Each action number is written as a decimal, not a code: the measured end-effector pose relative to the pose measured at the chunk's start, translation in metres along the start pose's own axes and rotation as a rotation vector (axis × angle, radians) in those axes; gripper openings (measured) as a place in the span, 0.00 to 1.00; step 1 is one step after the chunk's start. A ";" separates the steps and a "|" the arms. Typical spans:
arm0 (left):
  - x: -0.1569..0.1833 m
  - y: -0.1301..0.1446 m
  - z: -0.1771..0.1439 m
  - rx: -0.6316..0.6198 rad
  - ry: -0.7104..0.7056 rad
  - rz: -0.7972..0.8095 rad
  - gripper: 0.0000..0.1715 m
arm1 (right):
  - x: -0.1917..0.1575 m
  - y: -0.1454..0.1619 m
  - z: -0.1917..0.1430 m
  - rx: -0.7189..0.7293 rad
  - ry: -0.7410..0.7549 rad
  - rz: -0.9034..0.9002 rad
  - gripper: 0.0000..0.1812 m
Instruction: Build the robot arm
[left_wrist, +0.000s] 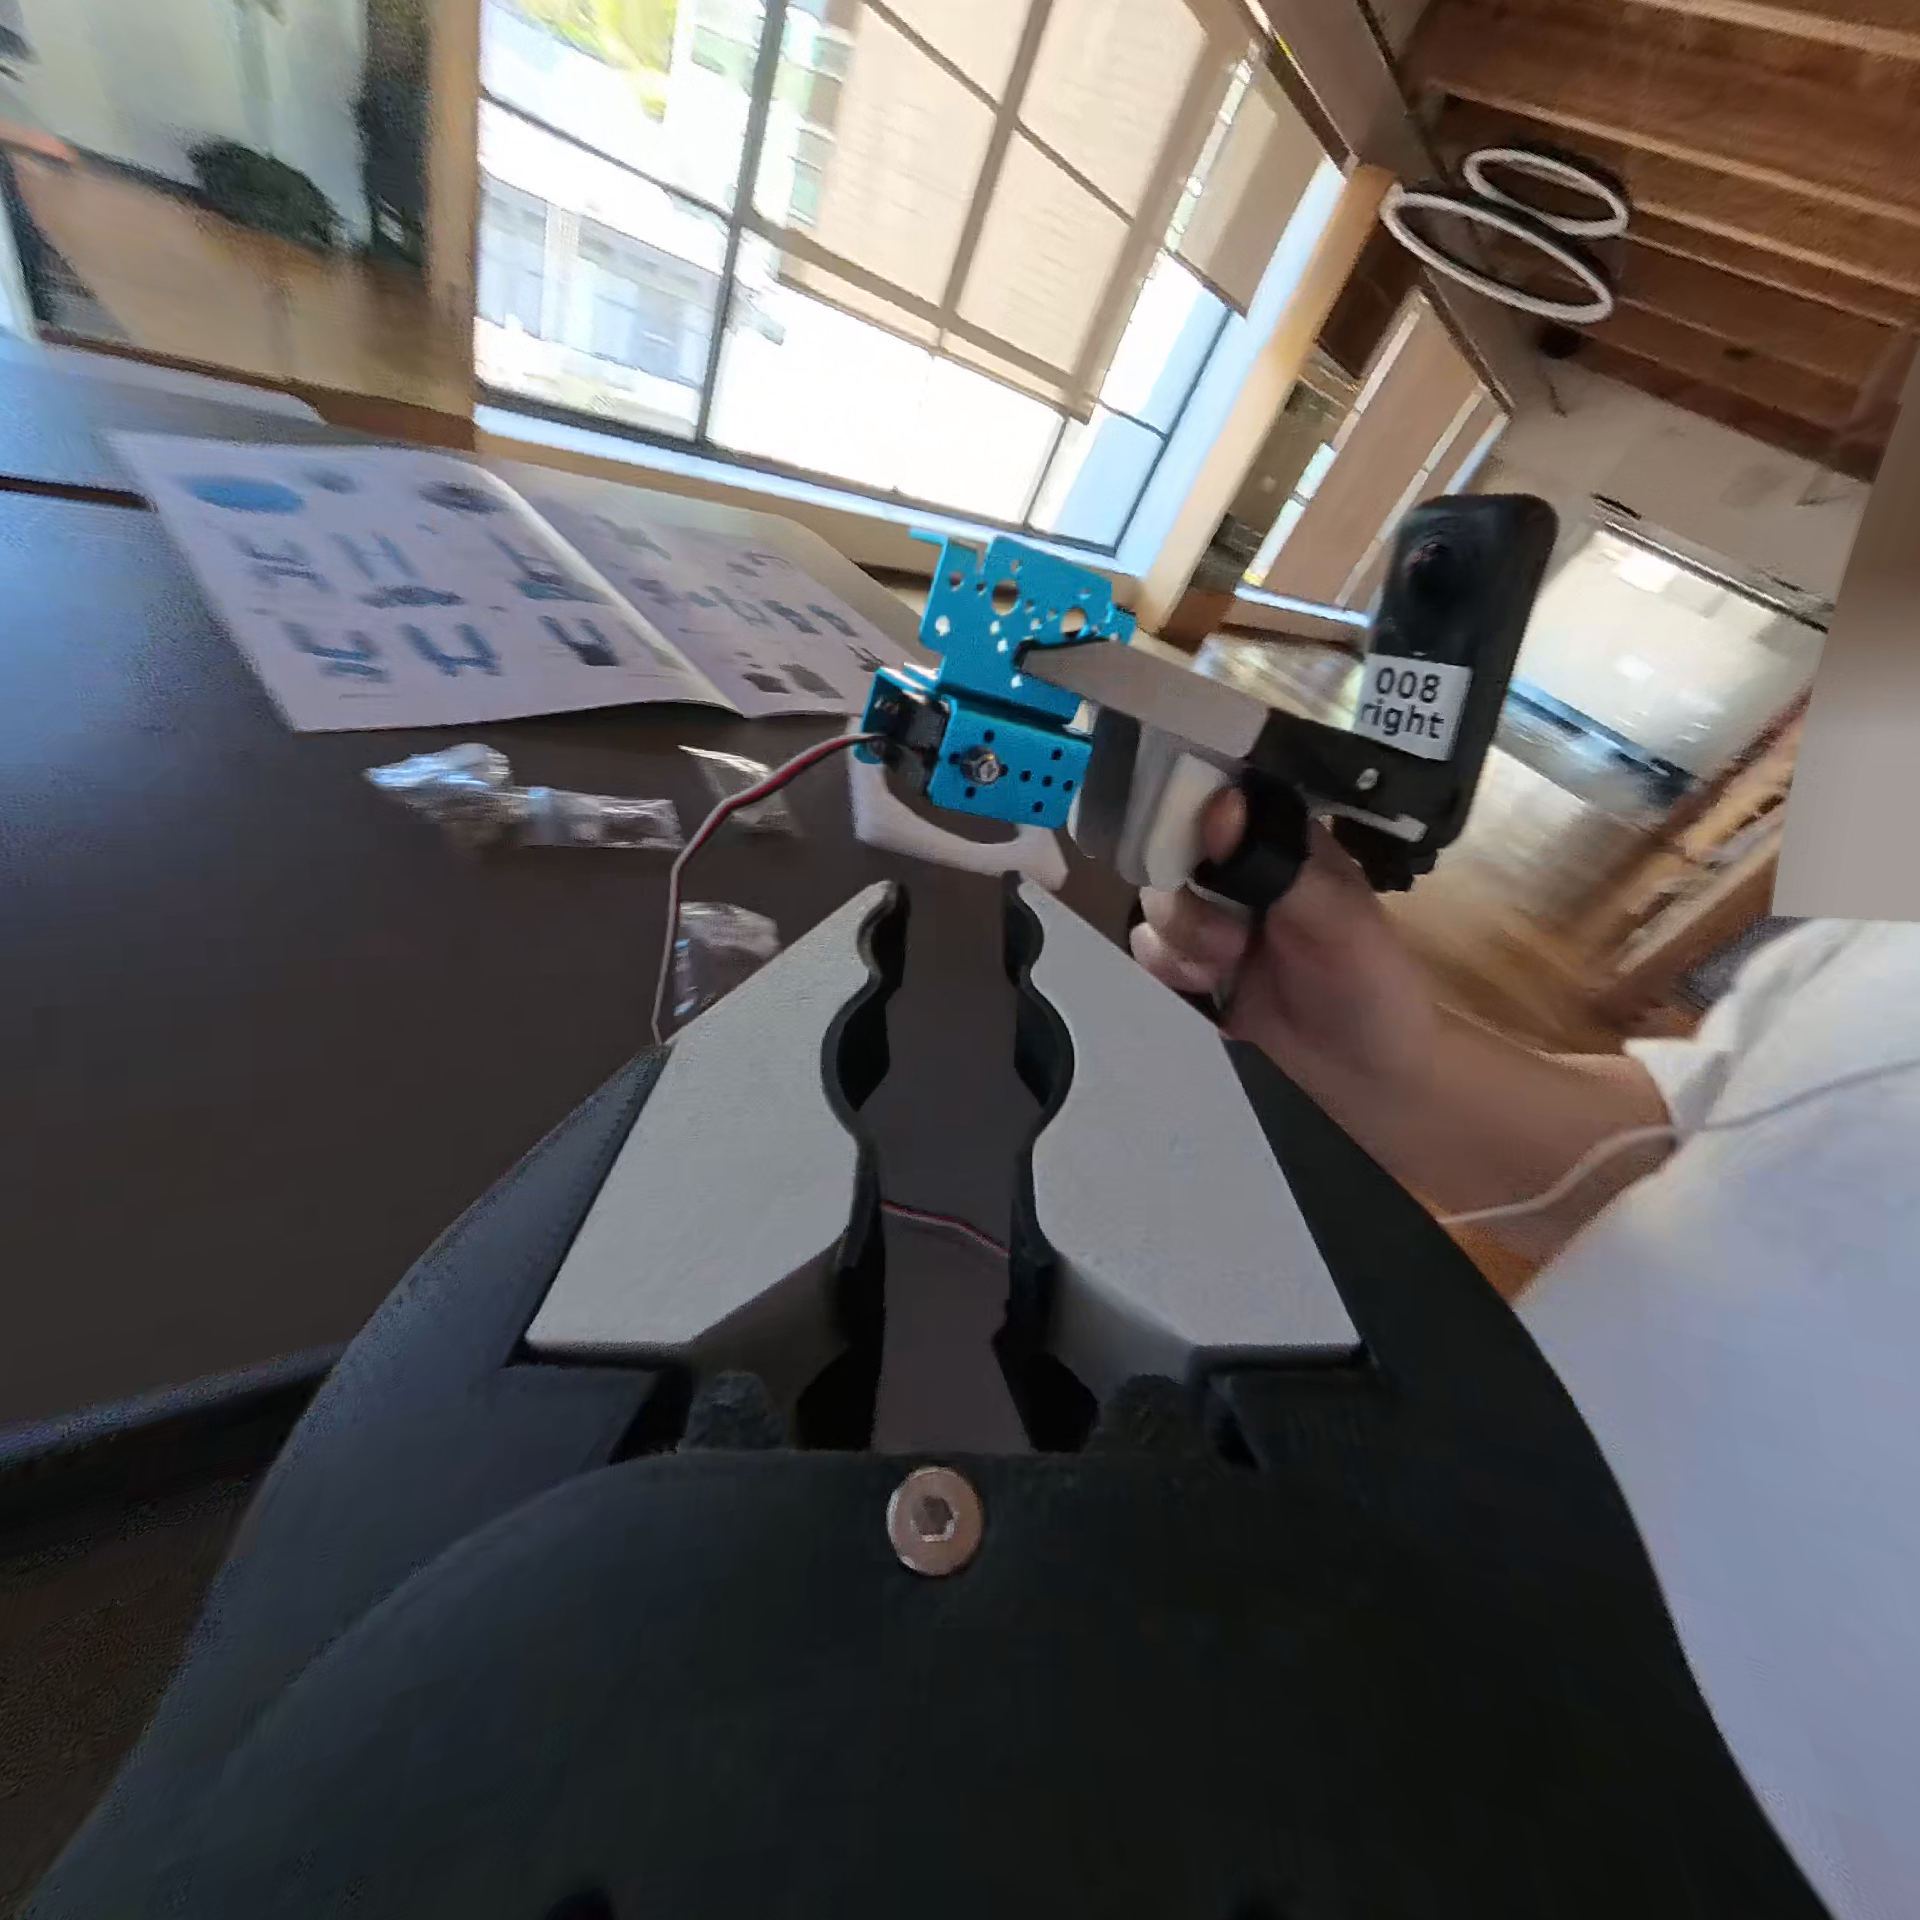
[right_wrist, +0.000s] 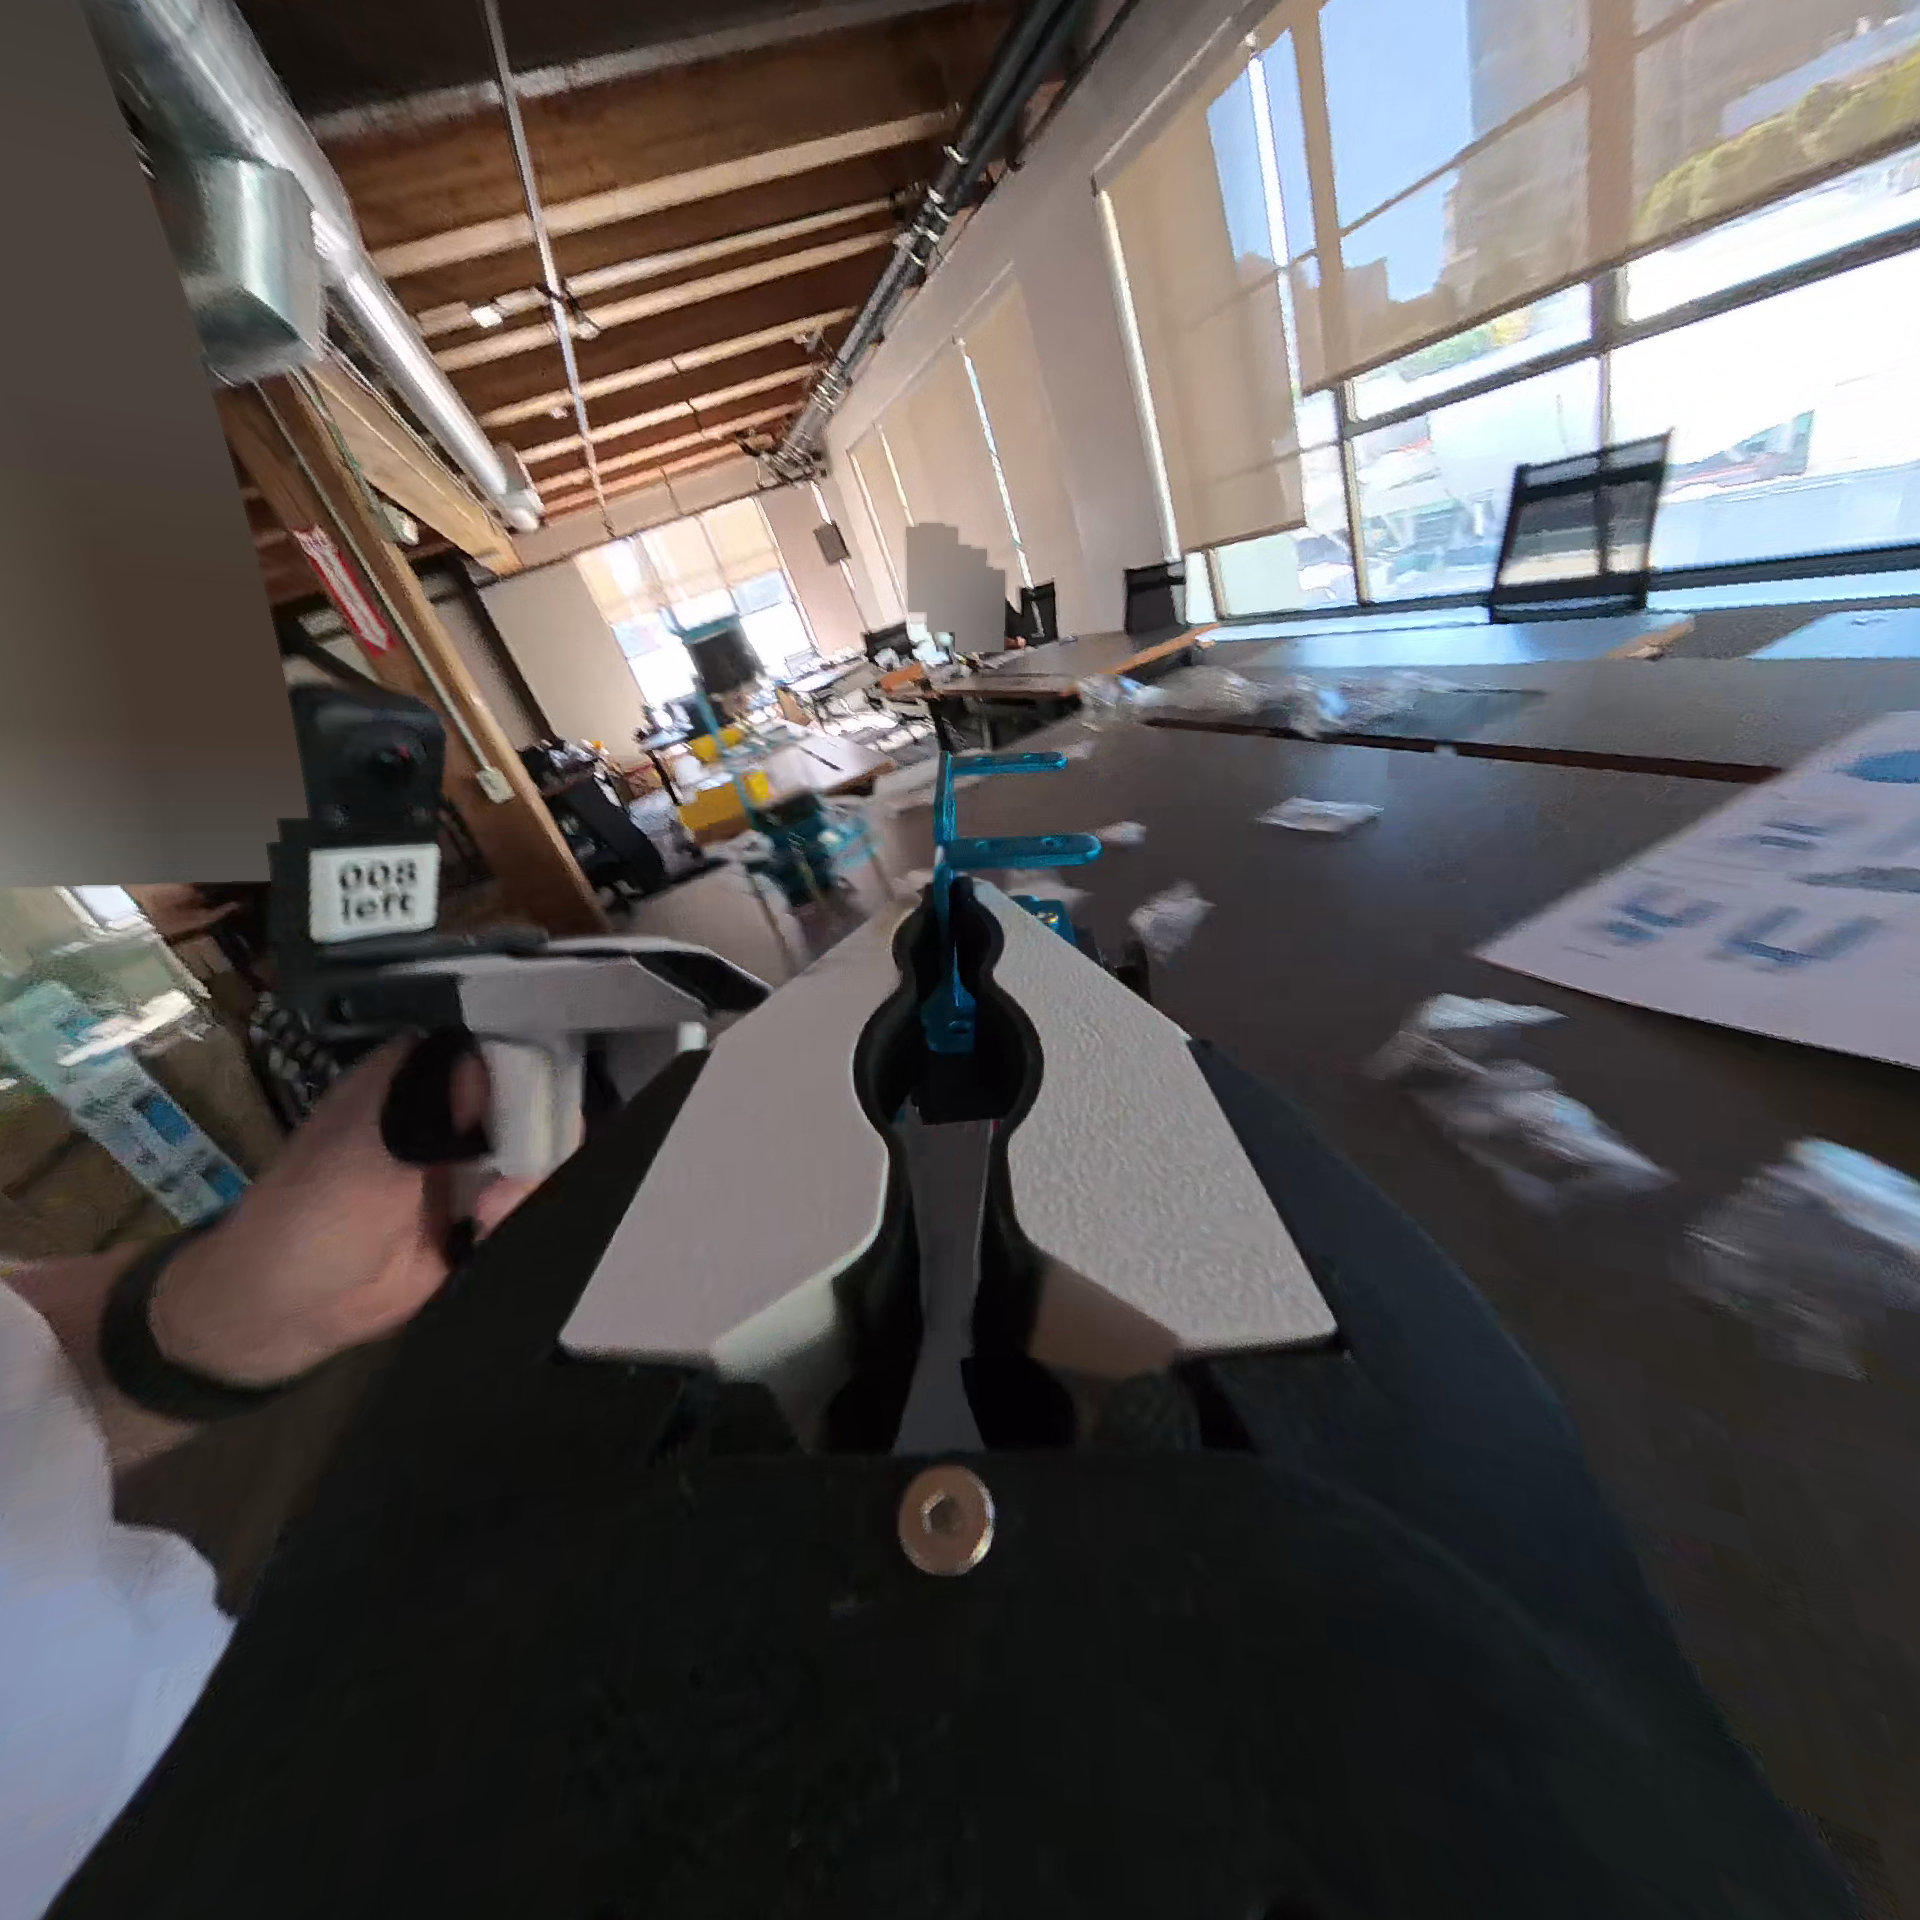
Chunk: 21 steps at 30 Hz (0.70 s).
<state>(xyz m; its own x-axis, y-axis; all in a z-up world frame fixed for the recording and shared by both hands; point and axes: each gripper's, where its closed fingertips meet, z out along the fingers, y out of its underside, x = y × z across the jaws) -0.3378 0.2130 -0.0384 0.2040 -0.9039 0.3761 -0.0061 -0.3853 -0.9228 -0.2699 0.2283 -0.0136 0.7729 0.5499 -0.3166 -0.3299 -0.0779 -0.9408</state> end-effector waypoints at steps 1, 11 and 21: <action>-0.005 -0.003 -0.022 0.027 -0.033 0.011 0.11 | -0.025 0.001 0.019 0.021 -0.022 0.007 0.01; -0.034 -0.005 -0.266 0.051 0.023 -0.013 0.08 | -0.231 0.053 0.152 0.166 0.071 -0.097 0.00; -0.127 -0.026 -0.410 0.179 -0.170 -0.123 0.11 | -0.281 0.057 0.162 0.129 0.219 -0.169 0.01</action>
<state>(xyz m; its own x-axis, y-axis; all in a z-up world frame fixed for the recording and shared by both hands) -0.7645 0.2619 -0.0274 0.3538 -0.8022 0.4810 0.1989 -0.4379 -0.8767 -0.5934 0.2044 0.0412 0.9166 0.3524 -0.1887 -0.2420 0.1133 -0.9636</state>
